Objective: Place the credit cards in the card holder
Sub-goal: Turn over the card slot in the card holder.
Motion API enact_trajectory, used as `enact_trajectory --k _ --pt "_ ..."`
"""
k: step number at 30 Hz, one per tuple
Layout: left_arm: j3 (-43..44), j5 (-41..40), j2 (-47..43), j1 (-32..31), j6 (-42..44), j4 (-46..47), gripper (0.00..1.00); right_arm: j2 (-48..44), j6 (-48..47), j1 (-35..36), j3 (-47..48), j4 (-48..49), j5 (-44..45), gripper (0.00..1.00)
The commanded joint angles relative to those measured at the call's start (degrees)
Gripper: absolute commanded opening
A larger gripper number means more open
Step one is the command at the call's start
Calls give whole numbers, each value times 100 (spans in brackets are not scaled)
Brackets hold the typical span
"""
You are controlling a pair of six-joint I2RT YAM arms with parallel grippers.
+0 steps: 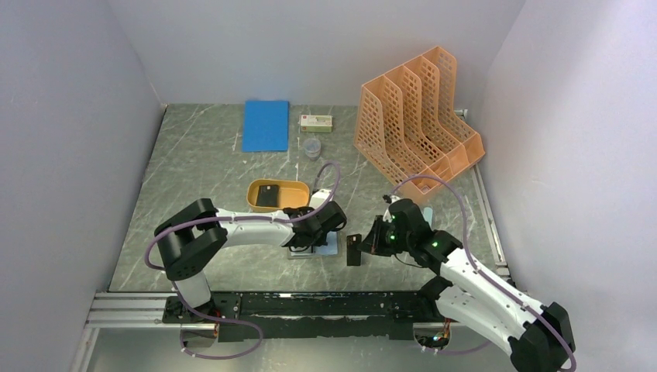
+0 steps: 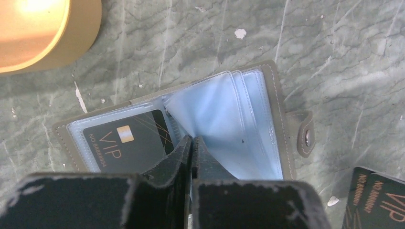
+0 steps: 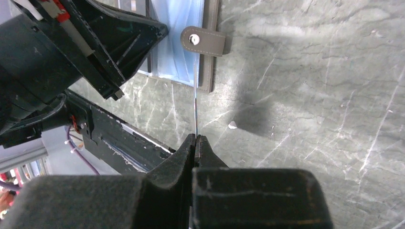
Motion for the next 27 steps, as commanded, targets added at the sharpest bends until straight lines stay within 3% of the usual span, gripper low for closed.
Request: enact_trajectory --k 1,27 --pt "-356 -7 242 -26 -69 -244 5 121 -52 -4 -128 399 -437 0" --pt "-551 90 201 -26 -153 -140 5 1490 -56 -9 -231 1672 -1024 0"
